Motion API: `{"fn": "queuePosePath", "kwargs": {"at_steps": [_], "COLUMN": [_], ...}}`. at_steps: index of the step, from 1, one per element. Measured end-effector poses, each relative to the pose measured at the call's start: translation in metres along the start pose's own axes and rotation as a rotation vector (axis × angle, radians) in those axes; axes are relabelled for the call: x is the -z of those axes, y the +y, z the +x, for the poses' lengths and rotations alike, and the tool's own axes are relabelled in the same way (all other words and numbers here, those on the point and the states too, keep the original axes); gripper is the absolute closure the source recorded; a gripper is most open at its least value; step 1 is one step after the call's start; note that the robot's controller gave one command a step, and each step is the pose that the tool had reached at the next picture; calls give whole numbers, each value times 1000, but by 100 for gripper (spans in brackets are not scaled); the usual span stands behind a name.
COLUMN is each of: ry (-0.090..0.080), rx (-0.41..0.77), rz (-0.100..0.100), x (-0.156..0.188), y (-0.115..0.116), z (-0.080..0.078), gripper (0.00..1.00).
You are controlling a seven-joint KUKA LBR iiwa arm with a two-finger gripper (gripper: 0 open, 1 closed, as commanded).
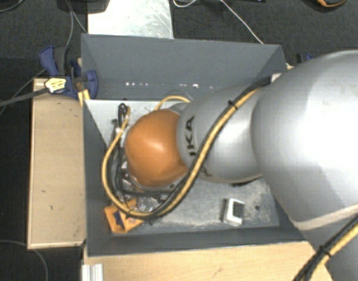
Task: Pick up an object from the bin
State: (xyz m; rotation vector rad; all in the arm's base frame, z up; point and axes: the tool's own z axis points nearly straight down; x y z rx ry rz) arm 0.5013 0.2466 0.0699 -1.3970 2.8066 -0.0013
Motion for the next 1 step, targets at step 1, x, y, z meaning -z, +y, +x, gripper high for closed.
{"fn": "queuePosePath", "kwargs": {"at_steps": [1], "ry": [1], "rx": [-3], "rz": [0], "x": [0], "y": [0], "z": [0], "gripper": [100]}}
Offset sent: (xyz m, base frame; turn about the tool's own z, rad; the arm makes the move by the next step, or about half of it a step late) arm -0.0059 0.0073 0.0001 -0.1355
